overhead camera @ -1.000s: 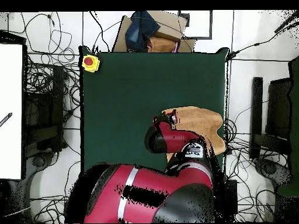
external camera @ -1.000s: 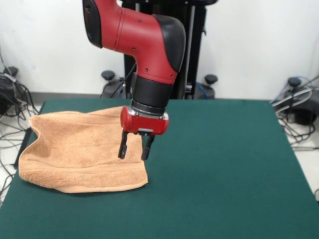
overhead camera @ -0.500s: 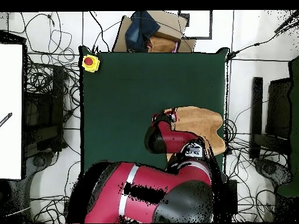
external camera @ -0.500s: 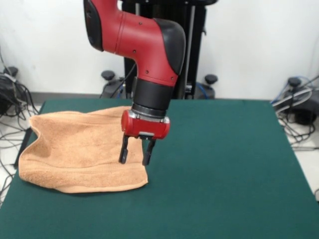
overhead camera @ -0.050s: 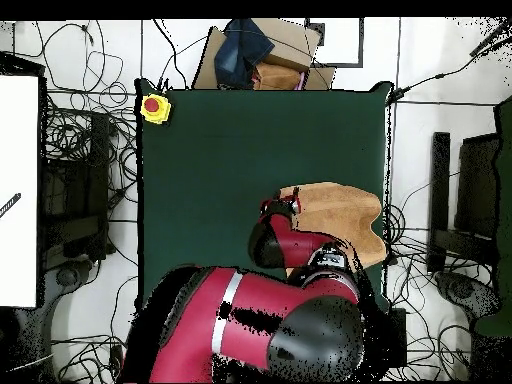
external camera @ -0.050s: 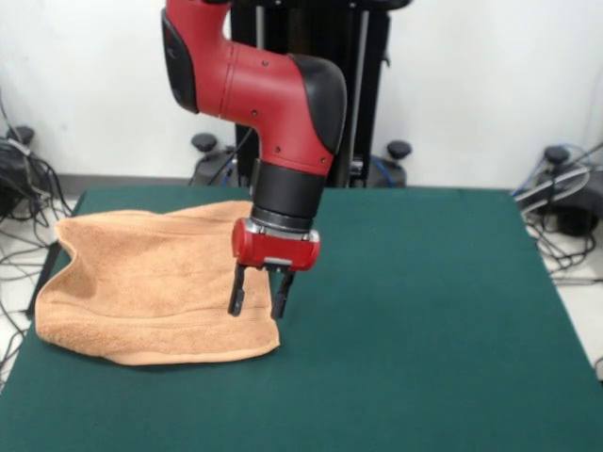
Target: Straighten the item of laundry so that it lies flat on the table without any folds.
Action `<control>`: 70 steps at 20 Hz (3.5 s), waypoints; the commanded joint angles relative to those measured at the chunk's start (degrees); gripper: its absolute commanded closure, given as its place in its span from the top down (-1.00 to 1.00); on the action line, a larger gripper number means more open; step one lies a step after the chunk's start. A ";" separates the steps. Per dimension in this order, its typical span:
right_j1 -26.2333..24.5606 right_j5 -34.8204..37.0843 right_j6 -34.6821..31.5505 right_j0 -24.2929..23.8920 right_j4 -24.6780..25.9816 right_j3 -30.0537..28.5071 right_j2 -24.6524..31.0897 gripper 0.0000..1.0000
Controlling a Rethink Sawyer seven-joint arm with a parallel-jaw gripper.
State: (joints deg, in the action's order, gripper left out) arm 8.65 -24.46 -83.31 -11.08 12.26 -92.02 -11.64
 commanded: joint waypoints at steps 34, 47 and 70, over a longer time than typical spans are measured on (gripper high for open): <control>-5.67 -2.21 -11.51 5.93 -11.55 1.50 0.58 1.00; -7.96 -5.20 -8.88 7.65 -15.03 2.75 -3.31 1.00; -12.45 -4.13 -8.37 6.18 -12.86 10.12 -1.06 1.00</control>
State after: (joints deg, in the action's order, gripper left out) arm -1.69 -28.42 -83.31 -4.36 1.00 -88.40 -15.79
